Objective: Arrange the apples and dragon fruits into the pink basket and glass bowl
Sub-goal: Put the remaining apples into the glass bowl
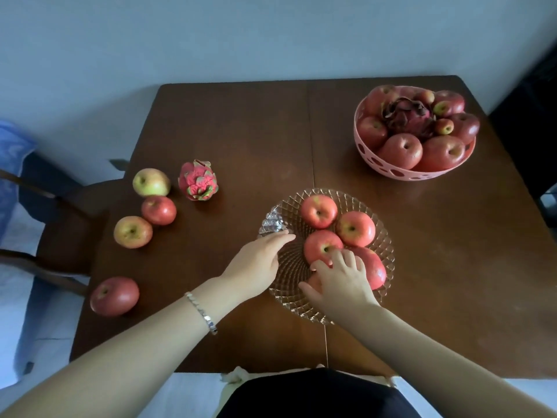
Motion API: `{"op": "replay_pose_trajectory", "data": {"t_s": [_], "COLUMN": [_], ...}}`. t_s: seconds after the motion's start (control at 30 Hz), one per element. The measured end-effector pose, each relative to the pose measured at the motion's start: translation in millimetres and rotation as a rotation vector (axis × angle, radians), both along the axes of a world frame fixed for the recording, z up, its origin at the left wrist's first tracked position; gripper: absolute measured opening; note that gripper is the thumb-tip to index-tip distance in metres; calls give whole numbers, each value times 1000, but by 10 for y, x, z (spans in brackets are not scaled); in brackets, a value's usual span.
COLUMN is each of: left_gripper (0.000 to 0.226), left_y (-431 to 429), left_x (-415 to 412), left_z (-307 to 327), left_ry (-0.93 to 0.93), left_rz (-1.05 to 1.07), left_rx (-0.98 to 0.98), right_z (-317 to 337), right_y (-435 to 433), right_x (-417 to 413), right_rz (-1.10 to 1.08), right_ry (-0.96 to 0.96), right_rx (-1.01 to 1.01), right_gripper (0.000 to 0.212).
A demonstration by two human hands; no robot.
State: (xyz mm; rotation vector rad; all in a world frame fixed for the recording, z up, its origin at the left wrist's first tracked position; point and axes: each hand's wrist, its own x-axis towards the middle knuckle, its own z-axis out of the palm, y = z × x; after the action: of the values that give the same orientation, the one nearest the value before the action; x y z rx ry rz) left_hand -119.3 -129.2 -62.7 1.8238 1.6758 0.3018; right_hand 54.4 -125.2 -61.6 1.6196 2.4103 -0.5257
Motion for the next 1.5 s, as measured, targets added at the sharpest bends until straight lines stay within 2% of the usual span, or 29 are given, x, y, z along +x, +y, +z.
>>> {"op": "replay_pose_trajectory", "data": {"t_s": [0.1,0.17,0.23,0.3,0.4,0.53,0.63,0.77,0.83,0.87,0.97,1.03,1.1,1.17,1.3,1.4,1.5], "left_gripper": [47,54,72,89,95,86,80,77,75,74,72,71,71,71,69,72,74], "left_y": [-242,-424,-622,-774,-919,-963,-986,-1033,-1054,-1070,-1112,-1107,-1098,-1062,-968,-845,-704], "left_x": [-416,-804,-1183,-1504,-1939,-2208,-2289,-2340,-2379,-2409,-2471,-2486,-2480,-2432,-2246,-2038,-1781], "left_z": [33,-23,-81,-117,-227,-278,-278,-242,-215,-206,-183,-162,-136,-89,22,112,192], "left_ry": [134,331,536,613,588,359,304,245,248,251,237,231,221,199,165,151,106], "left_rz": [203,388,564,686,742,714,681,711,715,722,752,759,753,739,649,575,537], "left_rx": [121,105,-109,-330,-455,-583,-543,-447,-392,-363,-329,-325,-323,-313,-287,-243,-211], "right_z": [147,244,294,316,276,134,16,-197,-272,-292,-340,-322,-281,-192,120,312,417], "right_y": [114,149,155,121,59,61,121,219,265,273,256,238,203,176,183,282,377], "right_x": [-183,-425,-704,-970,-1432,-2147,-2757,-3421,-3611,-3672,-3705,-3647,-3521,-3300,-2636,-1967,-1313], "right_rz": [62,110,178,231,294,408,531,678,721,730,663,637,583,413,26,-51,-83], "right_ry": [119,199,244,267,310,308,248,12,-67,-75,15,45,91,246,610,688,629], "right_rx": [-64,-124,-171,-229,-278,-243,-110,89,126,123,87,65,9,-72,-334,-280,-174], "right_gripper": [40,36,33,31,30,42,62,83,85,79,49,53,68,76,67,67,67]}}
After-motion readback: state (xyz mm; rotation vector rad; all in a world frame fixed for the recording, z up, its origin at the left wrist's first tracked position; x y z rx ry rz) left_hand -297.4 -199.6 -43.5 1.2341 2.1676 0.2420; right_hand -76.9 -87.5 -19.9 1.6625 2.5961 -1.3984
